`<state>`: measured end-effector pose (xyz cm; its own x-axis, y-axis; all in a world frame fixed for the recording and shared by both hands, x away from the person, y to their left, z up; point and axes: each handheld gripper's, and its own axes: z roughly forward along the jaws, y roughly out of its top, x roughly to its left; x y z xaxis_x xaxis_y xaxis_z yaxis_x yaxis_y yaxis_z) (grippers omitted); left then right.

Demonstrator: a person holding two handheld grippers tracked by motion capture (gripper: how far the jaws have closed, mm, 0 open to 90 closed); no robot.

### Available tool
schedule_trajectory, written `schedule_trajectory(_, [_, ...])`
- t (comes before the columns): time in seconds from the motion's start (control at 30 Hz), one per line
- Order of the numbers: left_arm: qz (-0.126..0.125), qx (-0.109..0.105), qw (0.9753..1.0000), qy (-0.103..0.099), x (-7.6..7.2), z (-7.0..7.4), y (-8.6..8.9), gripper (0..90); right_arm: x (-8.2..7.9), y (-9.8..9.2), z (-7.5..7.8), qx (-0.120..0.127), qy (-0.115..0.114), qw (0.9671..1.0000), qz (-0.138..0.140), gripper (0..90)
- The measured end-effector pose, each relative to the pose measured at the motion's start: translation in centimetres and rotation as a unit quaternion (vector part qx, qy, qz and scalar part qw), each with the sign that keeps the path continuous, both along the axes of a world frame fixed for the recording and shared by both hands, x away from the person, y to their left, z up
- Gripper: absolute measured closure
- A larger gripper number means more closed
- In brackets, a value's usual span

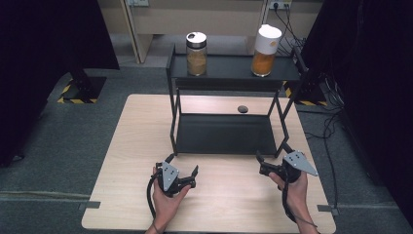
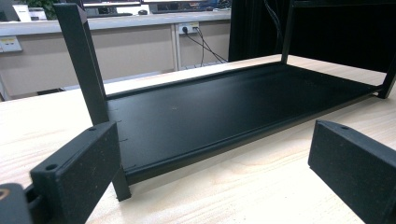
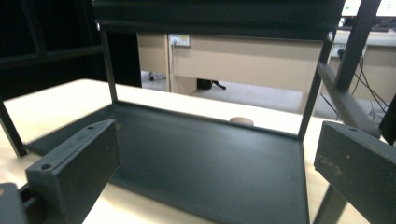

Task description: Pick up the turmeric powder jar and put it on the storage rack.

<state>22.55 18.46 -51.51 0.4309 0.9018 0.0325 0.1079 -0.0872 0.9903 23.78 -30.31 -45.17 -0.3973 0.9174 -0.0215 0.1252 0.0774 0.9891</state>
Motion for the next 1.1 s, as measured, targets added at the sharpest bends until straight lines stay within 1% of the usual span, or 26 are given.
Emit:
schedule_trajectory(0.17, [0.0, 0.0, 1.0, 0.0, 0.0, 0.0, 0.0, 1.8, -0.8, -0.3, -1.4, -0.001, 0.014, 0.9999, -0.006, 0.6])
schedule_trajectory(0.27, [0.0, 0.0, 1.0, 0.0, 0.0, 0.0, 0.0, 1.8, -1.3, -0.6, -2.1, 0.003, 0.023, 0.9997, -0.011, 0.6])
schedule_trajectory(0.3, [0.0, 0.0, 1.0, 0.0, 0.0, 0.0, 0.0, 1.8, -1.3, -0.6, -2.1, 0.003, 0.023, 0.9997, -0.011, 0.6])
schedule_trajectory(0.33, [0.0, 0.0, 1.0, 0.0, 0.0, 0.0, 0.0, 1.8, -1.6, -0.7, -2.5, 0.004, 0.028, 0.9995, -0.013, 0.6])
schedule_trajectory(0.43, [0.001, 0.001, 1.0, -0.001, 0.0, 0.0, 0.0, 1.8, -2.0, -0.8, -3.0, 0.001, 0.032, 0.9994, -0.015, 0.6])
schedule_trajectory(0.57, [0.001, 0.001, 1.0, -0.001, 0.0, 0.0, -0.1, 1.8, -2.3, -0.8, -3.4, 0.003, 0.036, 0.9992, -0.017, 0.6])
schedule_trajectory(0.67, [0.001, 0.0, 1.0, -0.001, 0.0, 0.0, 0.0, 1.8, -2.6, -0.6, -3.7, -0.001, 0.038, 0.9991, -0.019, 0.6])
schedule_trajectory(0.87, [0.001, -0.001, 1.0, -0.001, 0.0, -0.1, 0.0, 1.8, -2.8, -0.6, -4.3, -0.002, 0.043, 0.9988, -0.023, 0.9])
schedule_trajectory(1.1, [0.002, -0.001, 1.0, -0.001, -0.1, -0.1, 0.0, 1.8, -3.0, -0.7, -4.4, -0.001, 0.042, 0.9988, -0.025, 0.9])
